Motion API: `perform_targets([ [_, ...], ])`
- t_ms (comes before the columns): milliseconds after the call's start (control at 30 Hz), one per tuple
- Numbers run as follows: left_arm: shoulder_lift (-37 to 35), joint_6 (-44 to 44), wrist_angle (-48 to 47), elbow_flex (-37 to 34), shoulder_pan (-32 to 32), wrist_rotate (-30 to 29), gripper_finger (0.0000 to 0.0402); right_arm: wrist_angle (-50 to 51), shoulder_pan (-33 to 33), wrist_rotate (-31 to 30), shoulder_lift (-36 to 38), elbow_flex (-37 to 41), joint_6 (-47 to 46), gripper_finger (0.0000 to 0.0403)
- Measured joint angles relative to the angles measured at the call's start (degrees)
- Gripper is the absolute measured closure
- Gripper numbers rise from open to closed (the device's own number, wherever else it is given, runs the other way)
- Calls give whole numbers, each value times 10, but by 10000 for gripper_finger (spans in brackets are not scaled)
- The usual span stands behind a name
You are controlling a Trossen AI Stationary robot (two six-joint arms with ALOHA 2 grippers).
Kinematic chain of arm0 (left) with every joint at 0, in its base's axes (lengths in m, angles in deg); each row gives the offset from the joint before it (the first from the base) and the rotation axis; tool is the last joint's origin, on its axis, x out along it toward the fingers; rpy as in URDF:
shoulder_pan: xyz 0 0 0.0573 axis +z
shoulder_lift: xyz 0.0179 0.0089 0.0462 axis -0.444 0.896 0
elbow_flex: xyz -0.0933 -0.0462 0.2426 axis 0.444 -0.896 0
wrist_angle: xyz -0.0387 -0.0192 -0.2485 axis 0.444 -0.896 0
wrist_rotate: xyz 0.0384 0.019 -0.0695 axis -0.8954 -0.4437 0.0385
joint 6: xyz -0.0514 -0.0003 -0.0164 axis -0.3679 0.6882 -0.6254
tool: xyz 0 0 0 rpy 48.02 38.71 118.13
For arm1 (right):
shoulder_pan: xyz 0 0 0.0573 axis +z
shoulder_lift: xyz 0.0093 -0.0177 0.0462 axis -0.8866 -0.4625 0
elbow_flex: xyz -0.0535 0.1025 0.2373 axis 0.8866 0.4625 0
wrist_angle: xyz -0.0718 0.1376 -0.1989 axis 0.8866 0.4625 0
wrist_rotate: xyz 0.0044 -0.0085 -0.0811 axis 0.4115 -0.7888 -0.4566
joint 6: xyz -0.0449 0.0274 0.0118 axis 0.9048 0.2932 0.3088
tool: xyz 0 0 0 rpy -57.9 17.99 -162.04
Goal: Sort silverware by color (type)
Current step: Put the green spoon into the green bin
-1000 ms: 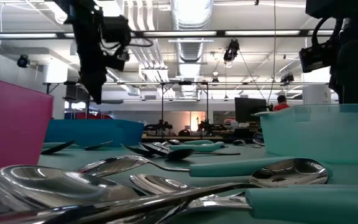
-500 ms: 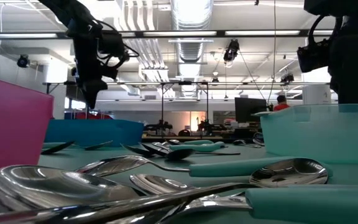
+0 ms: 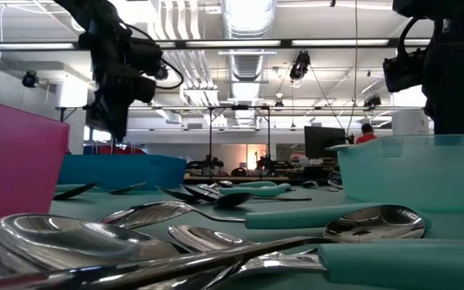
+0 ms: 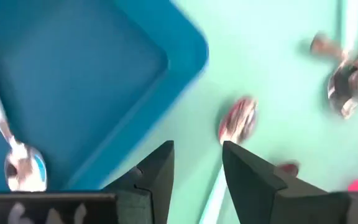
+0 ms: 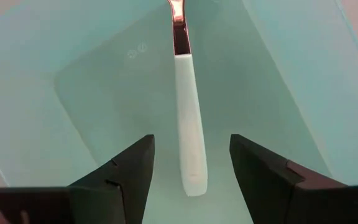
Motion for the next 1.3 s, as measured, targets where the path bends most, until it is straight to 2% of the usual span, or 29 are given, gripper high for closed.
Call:
perform_targets([
  [100, 0, -21, -37, -13, -50, -37, 281, 0, 0, 0, 0, 0, 0, 202],
  [267, -7, -41, -39, -54, -151, -49, 281, 0, 0, 0, 0, 0, 20, 202],
  [400, -8, -67, -24, -99, -229, -108, 281, 0, 0, -4, 0, 0, 34, 202],
  [500, -7, -98, 19, -134, -261, -141, 281, 0, 0, -6, 0, 0, 38, 202],
  [633, -6, -149, 72, -166, -267, -141, 281, 0, 0, -6, 0, 0, 39, 202],
  [1000, -9, -234, 116, -231, -267, -149, 286, 0, 0, -6, 0, 0, 39, 202],
  [1067, -9, -246, 119, -234, -267, -151, 299, 0, 0, -6, 0, 0, 39, 202],
  [1200, -9, -253, 120, -228, -267, -147, 357, 0, 0, -5, 0, 0, 35, 202],
  [1300, -8, -252, 109, -210, -267, -140, 361, 1, 0, 7, 0, 0, 20, 202],
])
